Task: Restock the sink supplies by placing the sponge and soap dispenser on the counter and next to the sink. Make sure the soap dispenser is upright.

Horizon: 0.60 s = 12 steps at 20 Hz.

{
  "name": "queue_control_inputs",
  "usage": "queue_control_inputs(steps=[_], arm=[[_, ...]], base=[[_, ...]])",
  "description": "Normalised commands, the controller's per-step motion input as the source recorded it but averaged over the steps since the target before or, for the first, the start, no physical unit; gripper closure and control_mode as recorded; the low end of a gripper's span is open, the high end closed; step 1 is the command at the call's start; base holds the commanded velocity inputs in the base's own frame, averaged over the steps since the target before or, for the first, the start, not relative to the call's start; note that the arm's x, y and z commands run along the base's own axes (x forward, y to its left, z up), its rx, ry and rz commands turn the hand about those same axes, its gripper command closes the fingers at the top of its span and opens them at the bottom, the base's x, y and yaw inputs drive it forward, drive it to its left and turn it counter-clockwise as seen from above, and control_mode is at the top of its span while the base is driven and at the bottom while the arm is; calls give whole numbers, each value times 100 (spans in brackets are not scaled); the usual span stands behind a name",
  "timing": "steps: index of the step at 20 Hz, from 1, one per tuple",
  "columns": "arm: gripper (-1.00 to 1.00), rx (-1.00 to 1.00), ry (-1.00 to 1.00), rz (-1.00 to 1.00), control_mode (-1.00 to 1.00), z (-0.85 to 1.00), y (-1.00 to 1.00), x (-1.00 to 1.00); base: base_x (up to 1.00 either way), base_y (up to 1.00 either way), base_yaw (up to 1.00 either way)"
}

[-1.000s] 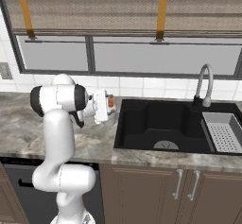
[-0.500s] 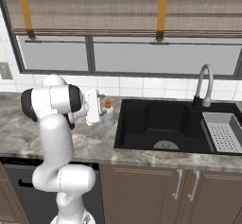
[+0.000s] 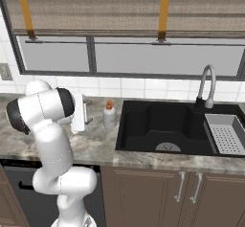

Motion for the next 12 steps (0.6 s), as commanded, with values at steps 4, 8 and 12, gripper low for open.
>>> queue_control_inputs(steps=[4, 8, 12], arm=[[-100, 42, -31, 1, -100, -1, 0, -100], [-100, 60, -27, 0, -100, 6, 9, -93], [-100, 76, -23, 7, -100, 0, 0, -53]], base=[[0, 0, 0], [0, 0, 0], [0, 0, 0]])
